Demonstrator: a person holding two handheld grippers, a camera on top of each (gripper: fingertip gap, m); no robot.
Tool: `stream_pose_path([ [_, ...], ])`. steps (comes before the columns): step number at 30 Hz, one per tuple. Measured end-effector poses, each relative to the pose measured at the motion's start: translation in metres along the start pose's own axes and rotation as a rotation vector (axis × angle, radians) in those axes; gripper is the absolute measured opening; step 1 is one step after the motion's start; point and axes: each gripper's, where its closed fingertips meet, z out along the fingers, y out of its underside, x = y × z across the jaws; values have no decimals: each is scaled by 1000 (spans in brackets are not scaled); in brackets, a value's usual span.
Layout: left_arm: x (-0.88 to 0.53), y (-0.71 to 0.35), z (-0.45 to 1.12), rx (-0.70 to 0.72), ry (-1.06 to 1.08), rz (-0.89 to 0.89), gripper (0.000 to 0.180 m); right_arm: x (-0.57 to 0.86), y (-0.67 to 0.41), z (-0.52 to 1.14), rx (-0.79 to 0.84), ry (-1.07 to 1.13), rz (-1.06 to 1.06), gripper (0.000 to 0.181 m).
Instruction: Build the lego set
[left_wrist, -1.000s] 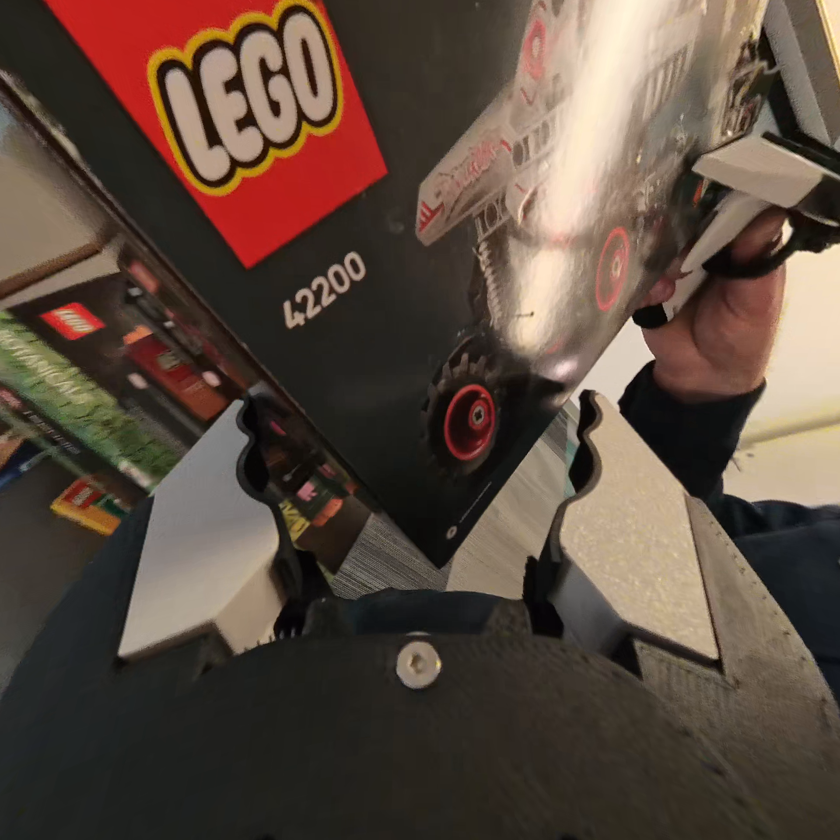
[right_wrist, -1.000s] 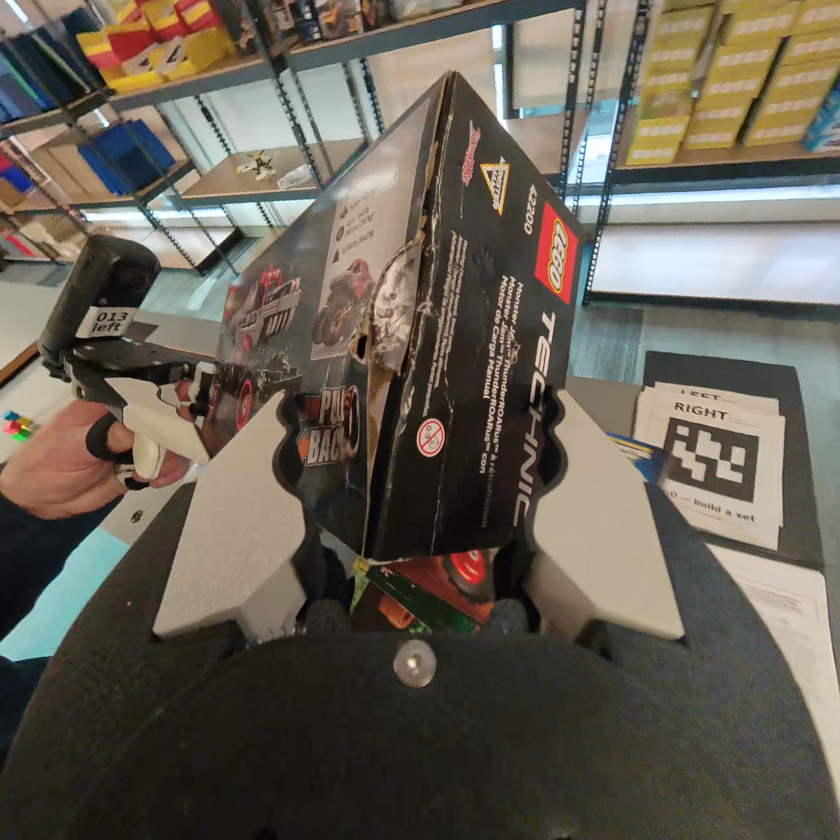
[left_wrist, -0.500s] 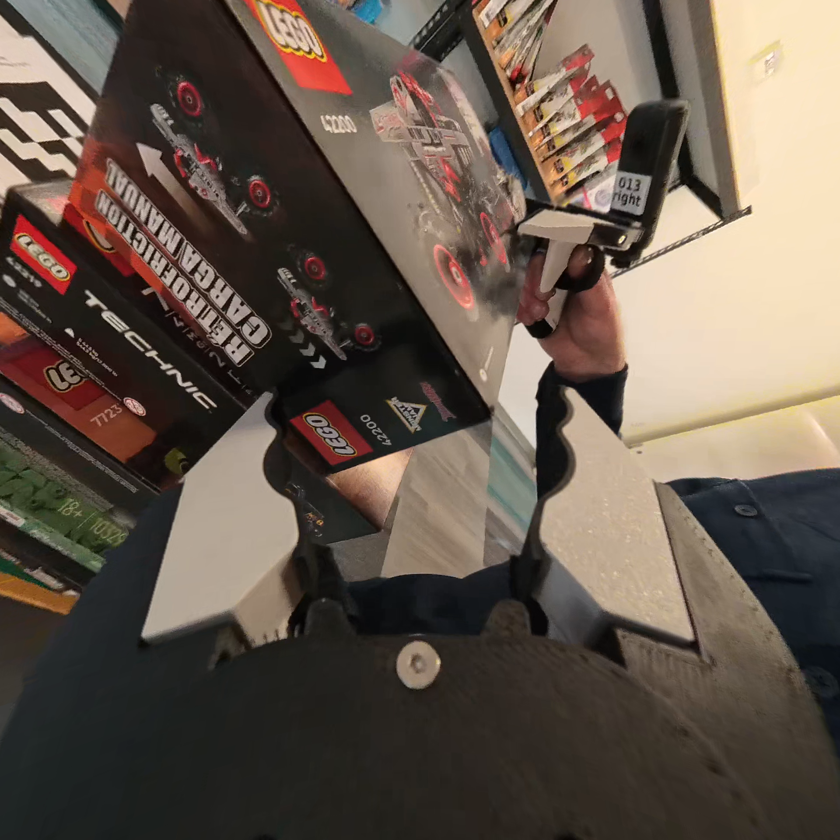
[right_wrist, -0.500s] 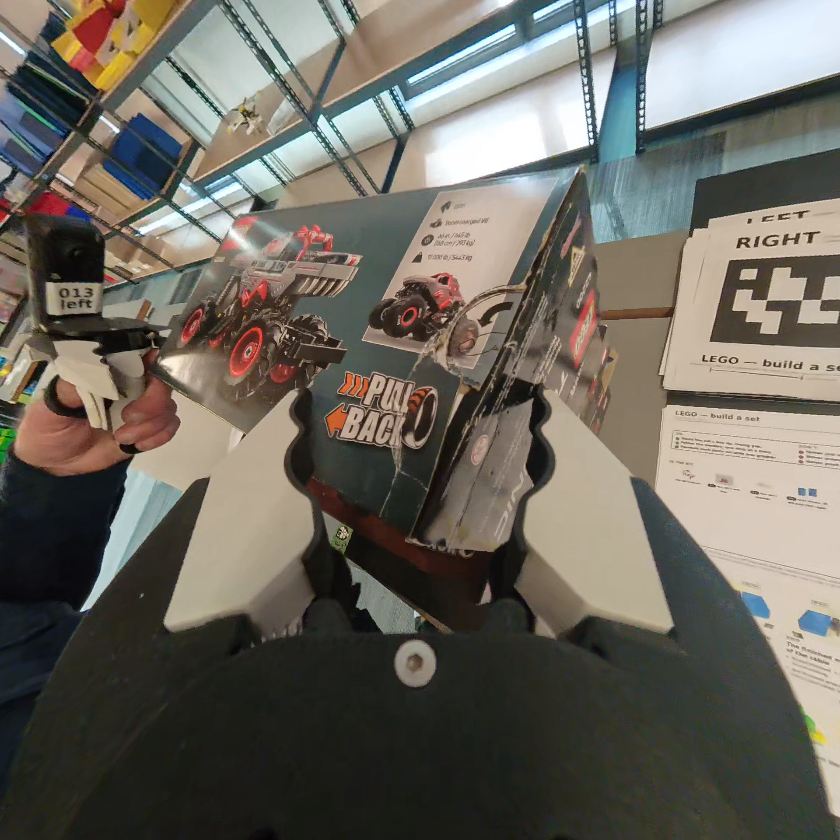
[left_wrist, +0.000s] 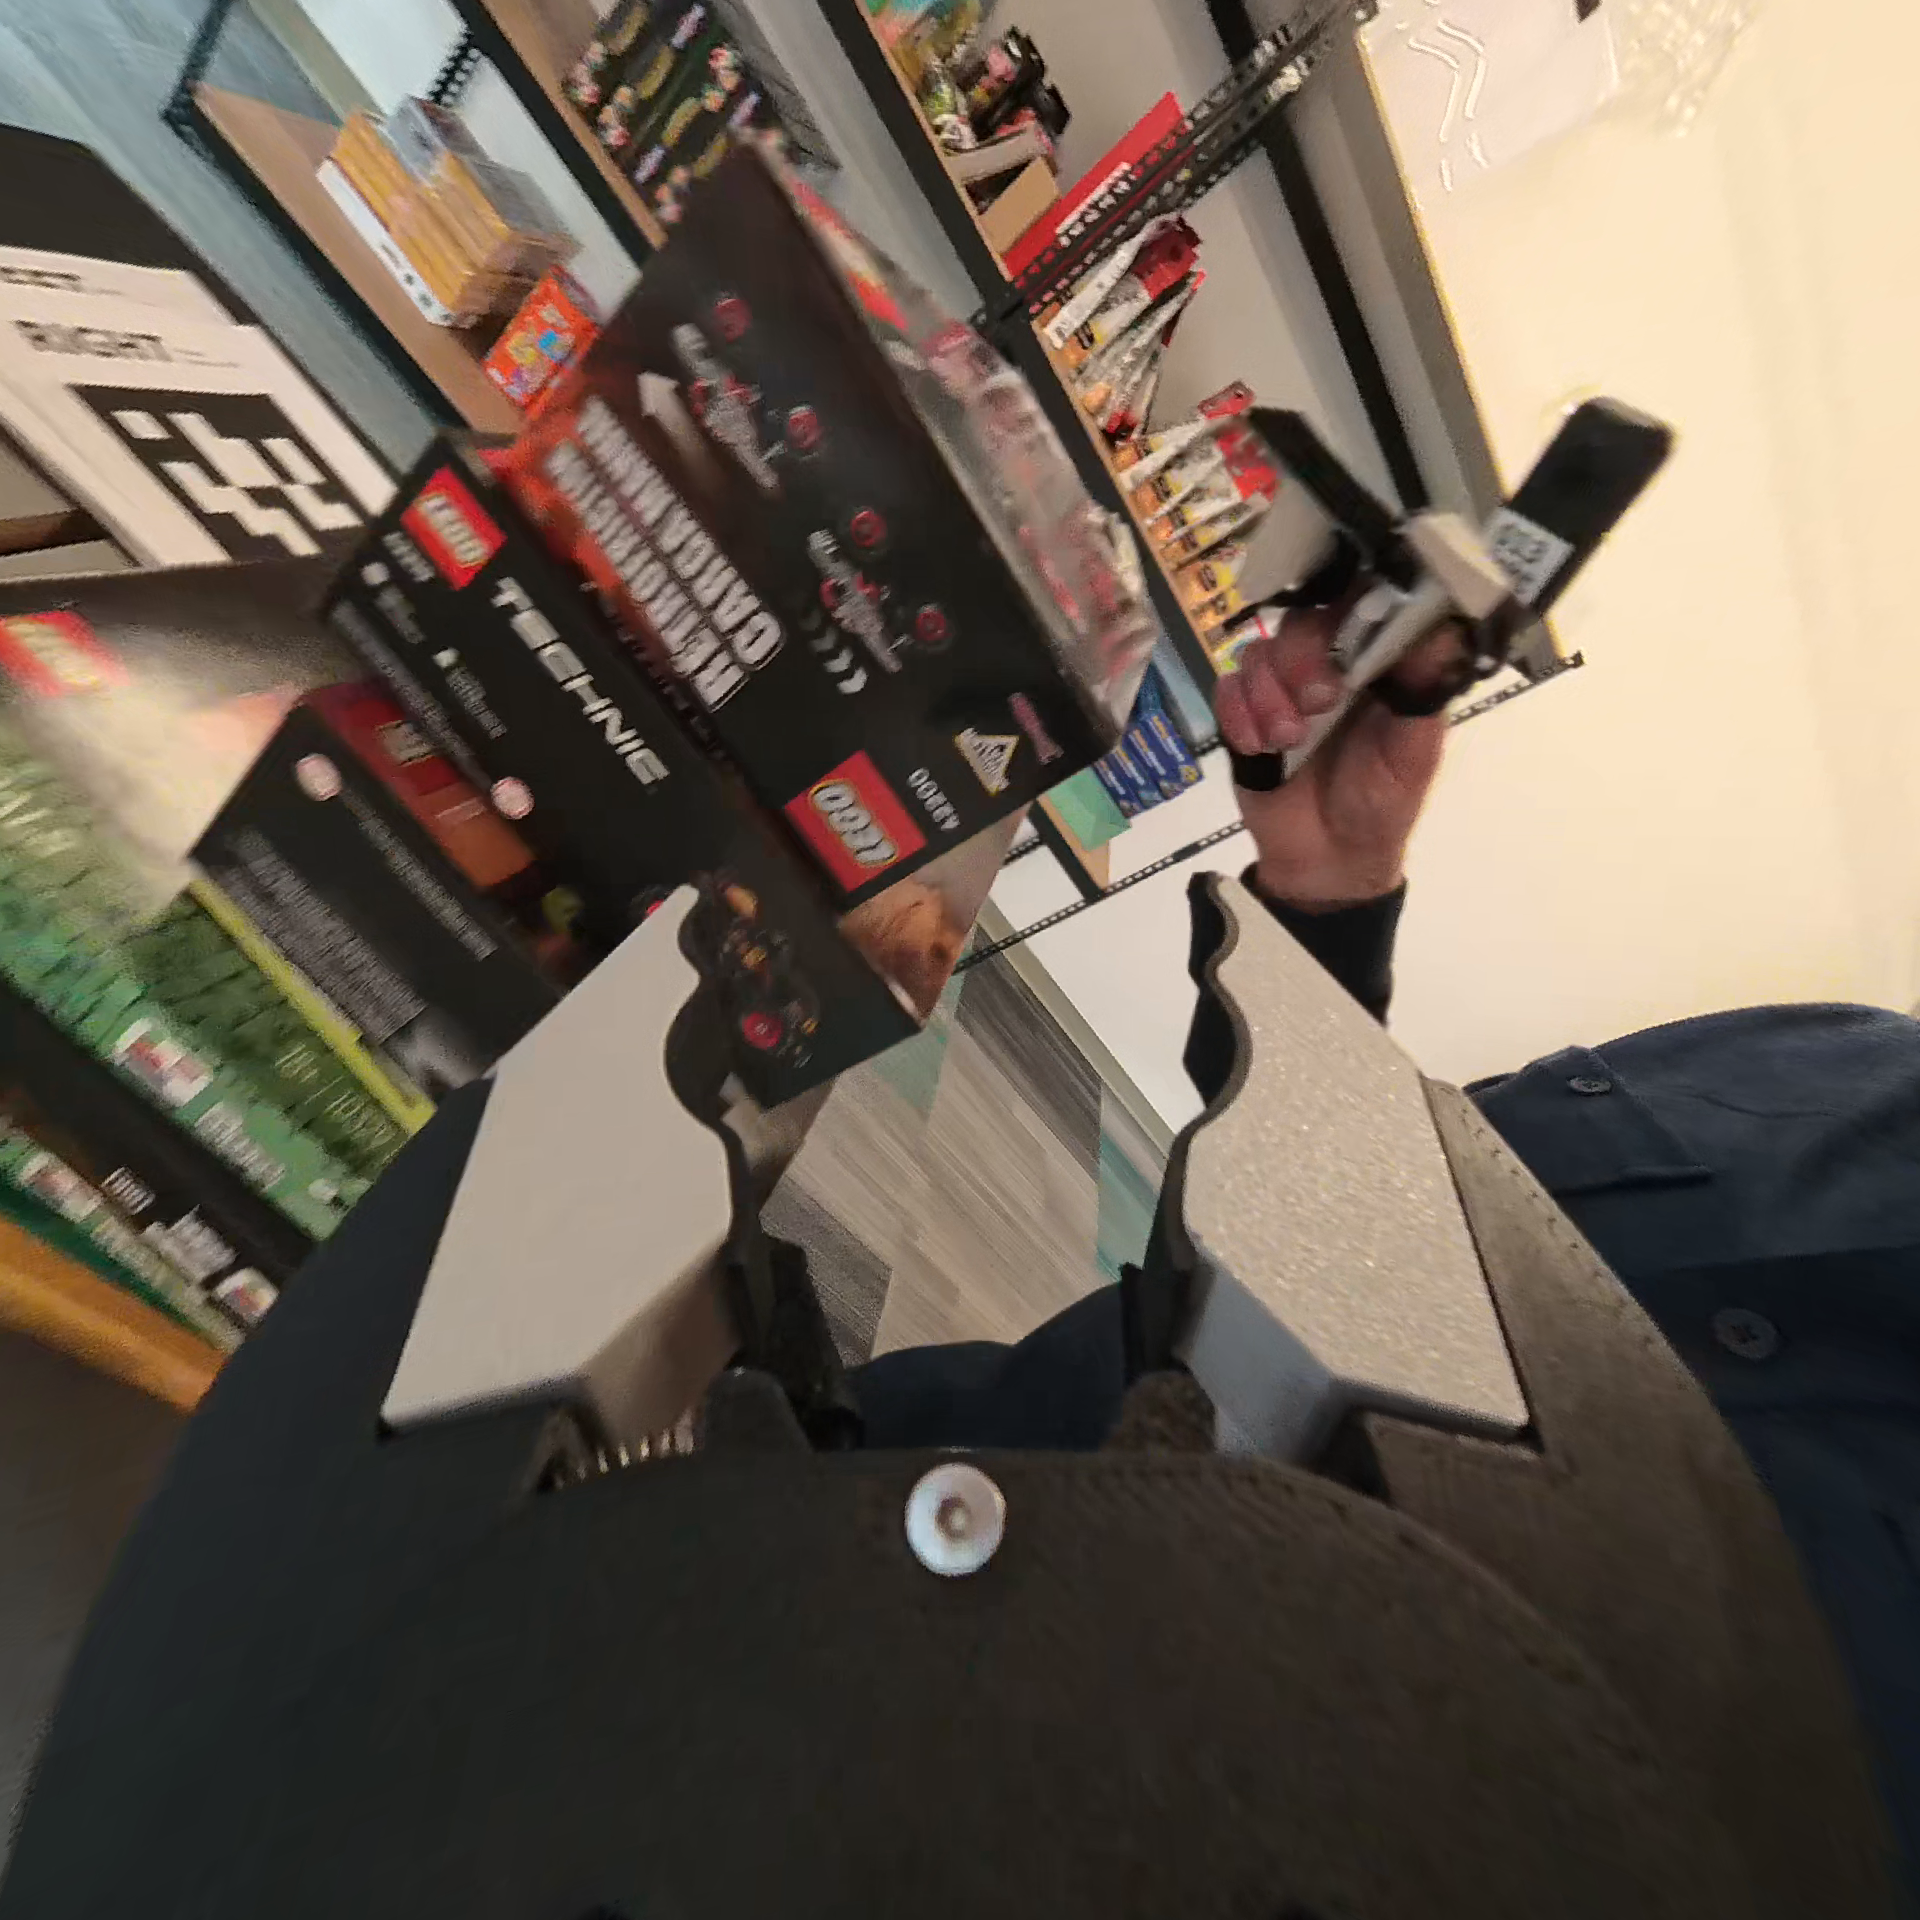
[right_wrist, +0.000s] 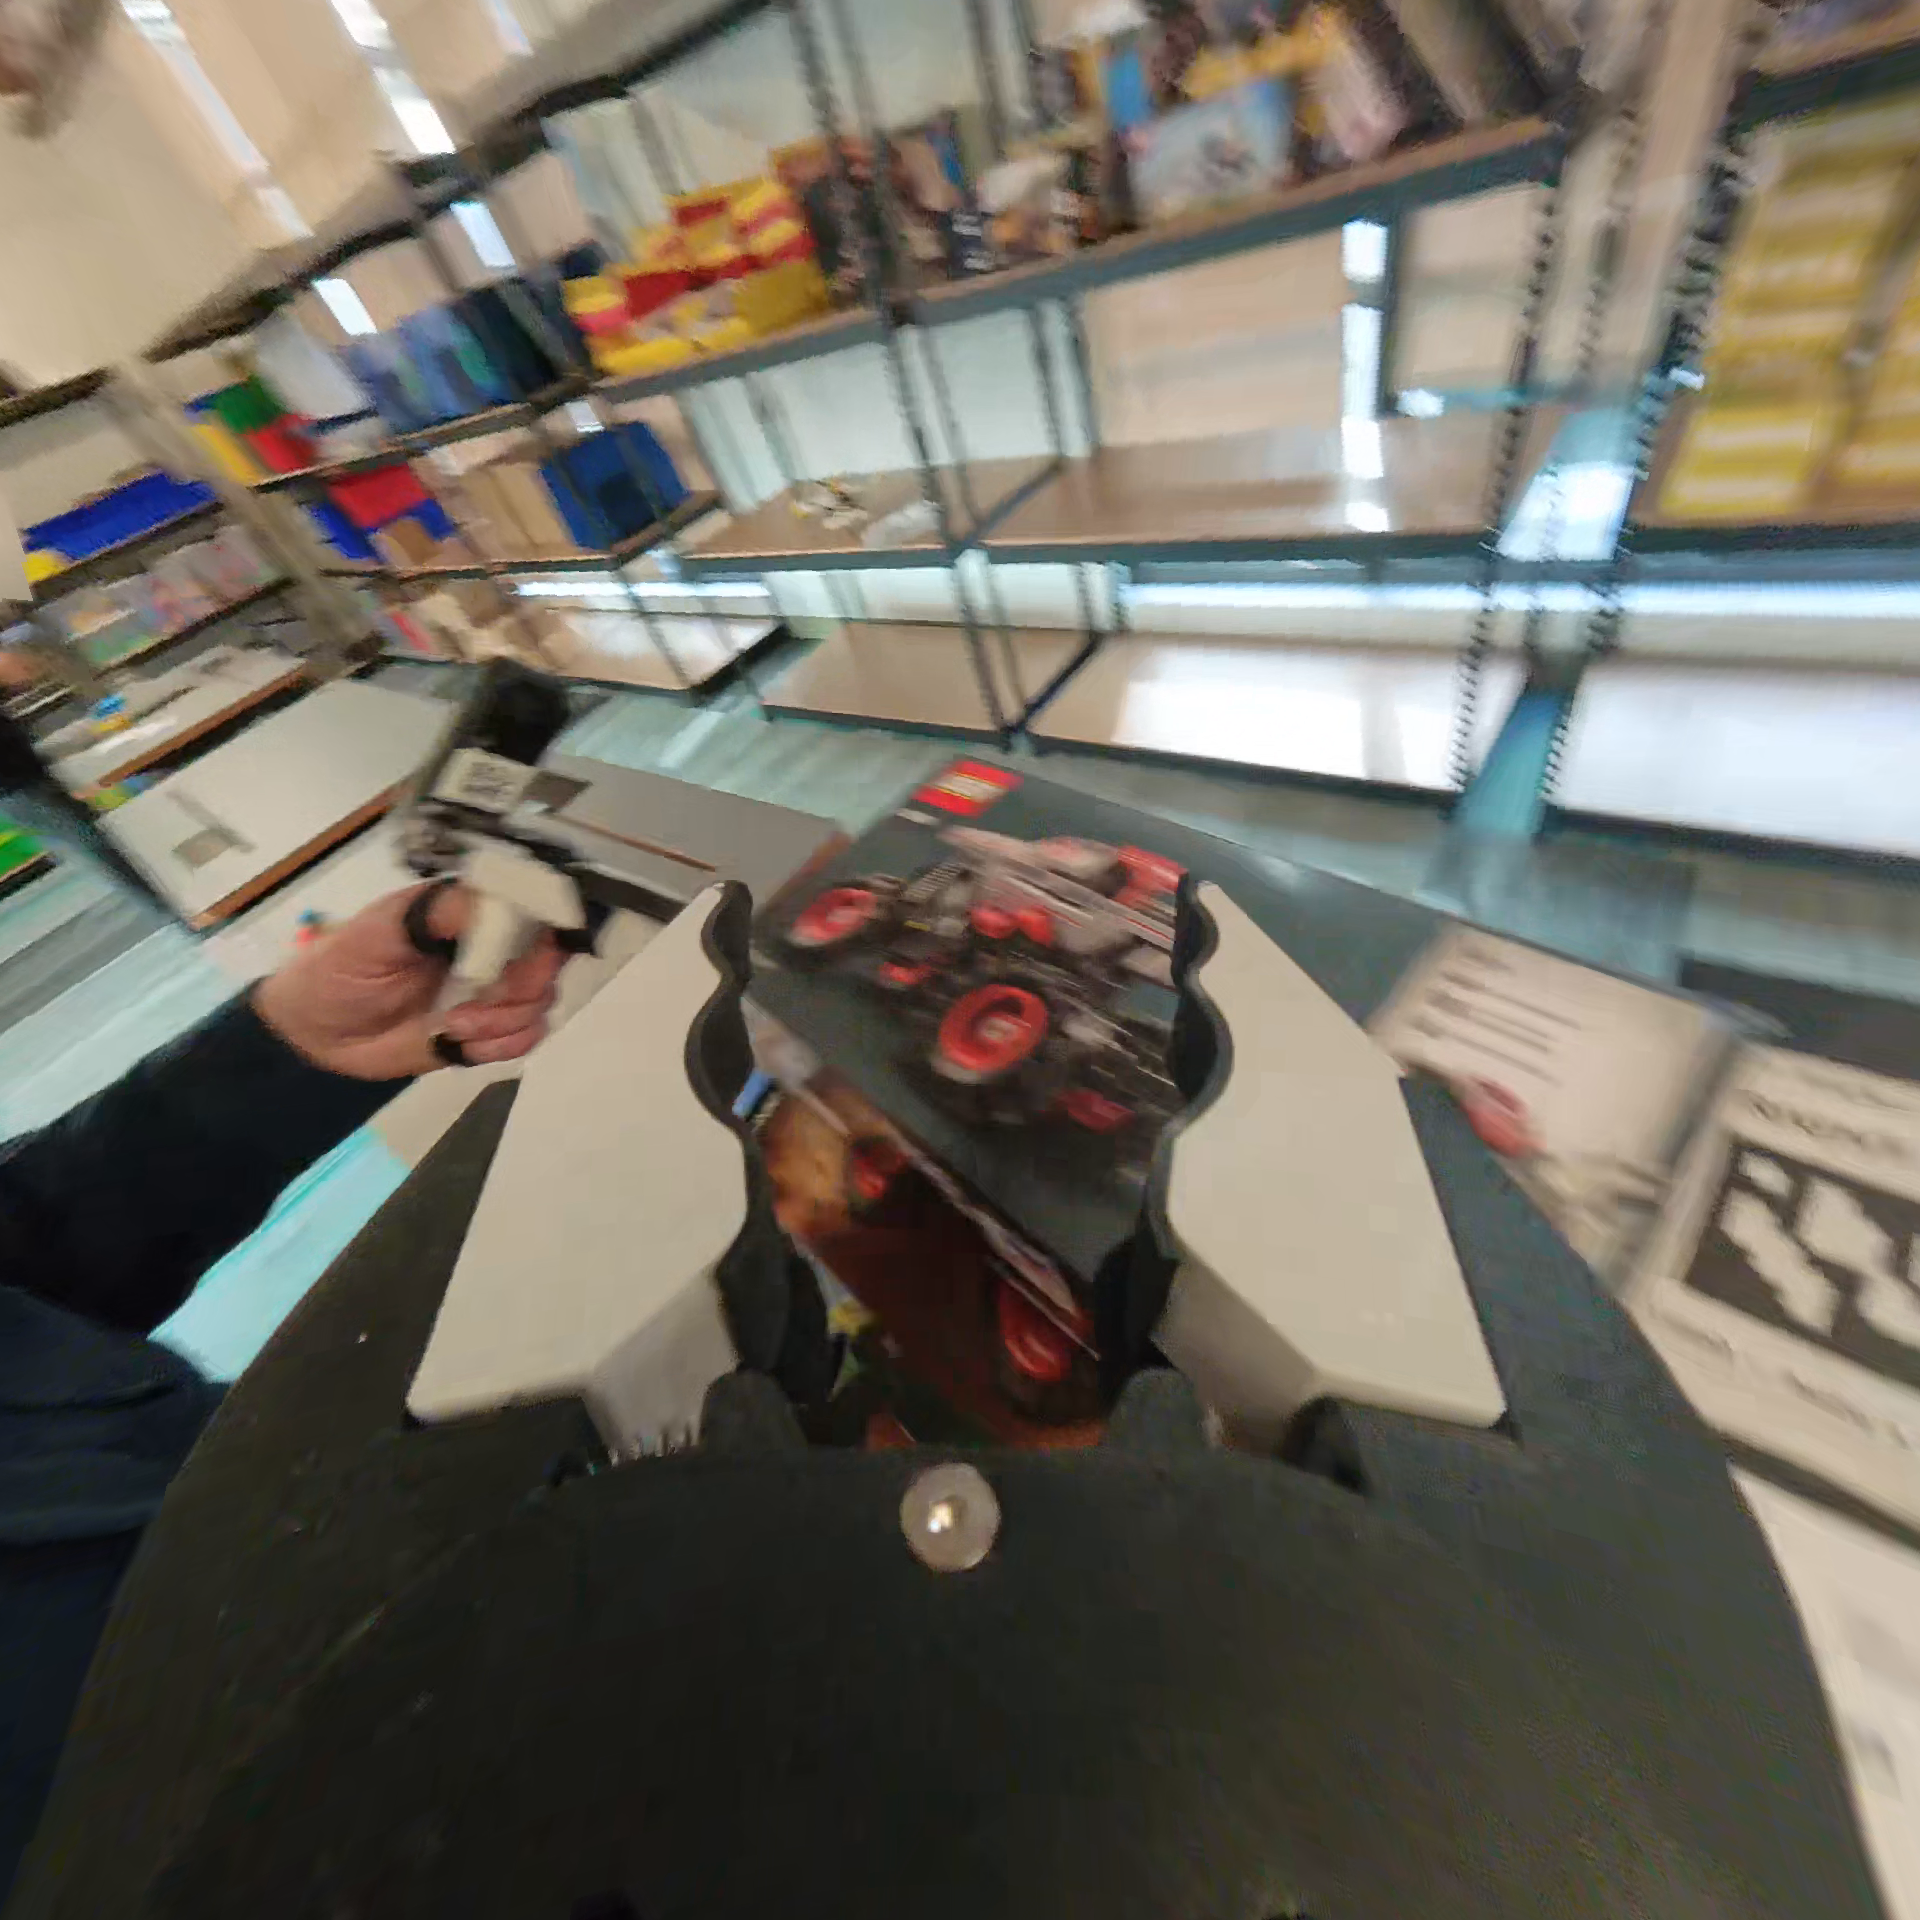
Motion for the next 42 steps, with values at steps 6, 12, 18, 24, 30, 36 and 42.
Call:
stream_pose_path([
  [6, -40, 14, -64, 79, -137, -63, 89, -131, 27, 74, -64, -339, -122, 81],
  [12, -101, 46, -150, 152, -340, -153, 92, -246, 115, 155, -294, -607, -91, 94],
  [18, -177, 105, -259, 264, -578, -306, 103, -272, 238, 237, -577, -586, 10, 100],
  [24, -253, 188, -364, 295, -873, -424, 119, -246, 355, 306, -760, -425, 161, 103],
  [30, -320, 254, -407, 285, -934, -564, 125, -242, 442, 348, -875, -340, 290, 106],
  [36, -369, 290, -394, 219, -838, -708, 123, -244, 508, 378, -998, -286, 336, 98],
  [42, -381, 300, -386, 182, -806, -716, 131, -251, 529, 382, -1107, -263, 367, 89],
])
